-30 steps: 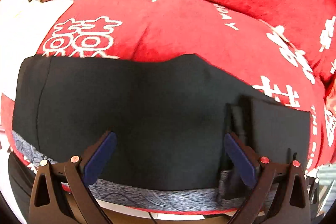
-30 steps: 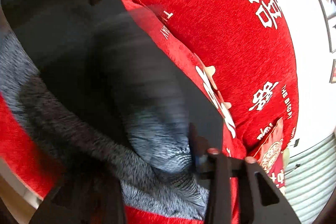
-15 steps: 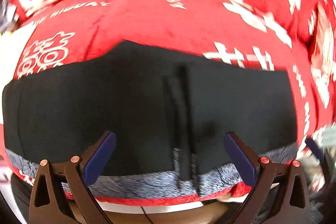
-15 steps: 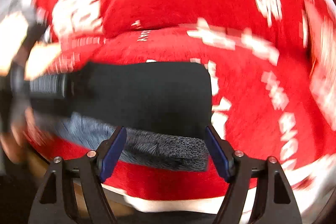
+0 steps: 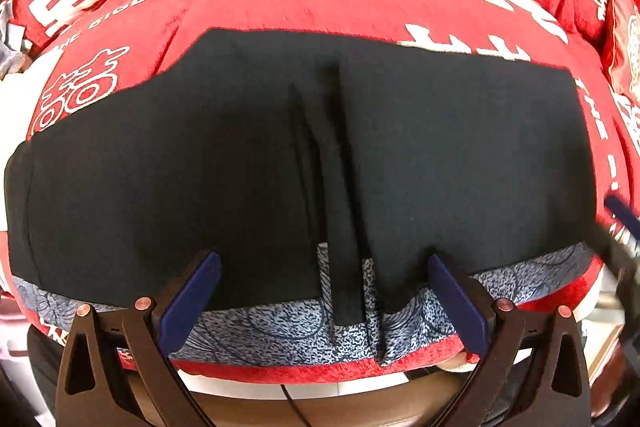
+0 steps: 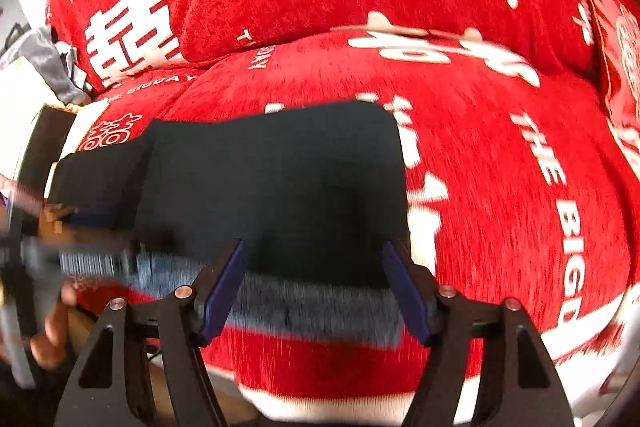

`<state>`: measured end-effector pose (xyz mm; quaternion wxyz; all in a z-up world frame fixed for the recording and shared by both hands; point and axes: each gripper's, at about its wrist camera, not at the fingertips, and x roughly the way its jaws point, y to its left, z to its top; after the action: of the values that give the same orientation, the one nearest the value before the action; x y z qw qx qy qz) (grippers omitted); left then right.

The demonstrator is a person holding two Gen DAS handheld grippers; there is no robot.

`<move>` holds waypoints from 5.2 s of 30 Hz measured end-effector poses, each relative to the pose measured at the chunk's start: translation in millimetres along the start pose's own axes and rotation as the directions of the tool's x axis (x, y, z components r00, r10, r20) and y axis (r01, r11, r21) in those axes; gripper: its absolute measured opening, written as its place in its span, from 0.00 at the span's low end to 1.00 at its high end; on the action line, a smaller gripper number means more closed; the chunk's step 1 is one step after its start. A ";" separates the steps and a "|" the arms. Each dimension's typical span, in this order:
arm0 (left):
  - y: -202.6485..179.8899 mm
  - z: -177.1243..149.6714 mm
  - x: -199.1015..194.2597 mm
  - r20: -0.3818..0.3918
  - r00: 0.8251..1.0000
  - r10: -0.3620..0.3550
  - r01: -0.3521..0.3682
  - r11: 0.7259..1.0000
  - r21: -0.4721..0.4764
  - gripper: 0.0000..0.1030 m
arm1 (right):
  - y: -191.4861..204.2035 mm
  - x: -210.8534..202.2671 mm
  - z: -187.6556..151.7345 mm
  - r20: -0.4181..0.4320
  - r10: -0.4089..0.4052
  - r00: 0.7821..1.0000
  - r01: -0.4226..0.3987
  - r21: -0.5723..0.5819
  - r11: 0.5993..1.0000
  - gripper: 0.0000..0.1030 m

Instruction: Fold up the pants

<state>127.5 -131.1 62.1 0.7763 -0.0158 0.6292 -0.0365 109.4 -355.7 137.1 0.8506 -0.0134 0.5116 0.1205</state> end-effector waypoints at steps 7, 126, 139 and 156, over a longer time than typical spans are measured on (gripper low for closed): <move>7.1 -4.8 3.8 0.005 1.000 -0.025 0.025 0.999 -0.024 1.00 | 26.8 61.9 37.7 -0.085 -0.131 0.988 0.115 -0.167 0.979 0.81; 404.4 -96.1 -59.2 0.256 0.938 -0.235 0.281 0.945 -0.164 1.00 | 407.0 91.7 58.5 -0.371 0.189 0.909 -0.414 -0.859 0.303 0.18; 321.8 -56.2 -39.3 0.147 0.933 -0.328 0.310 0.941 0.131 0.98 | 402.4 84.2 57.4 -0.343 0.196 0.919 -0.391 -0.857 0.335 0.18; 293.3 -52.6 -58.3 0.106 0.988 -0.115 0.109 0.992 0.063 0.30 | 267.3 123.3 38.9 -0.182 -0.086 0.979 0.006 -0.401 0.916 0.79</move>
<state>74.8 166.9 87.3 0.8064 -0.0311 0.5824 -0.0972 139.9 -66.9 74.8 0.7782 -0.2098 0.5572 0.2000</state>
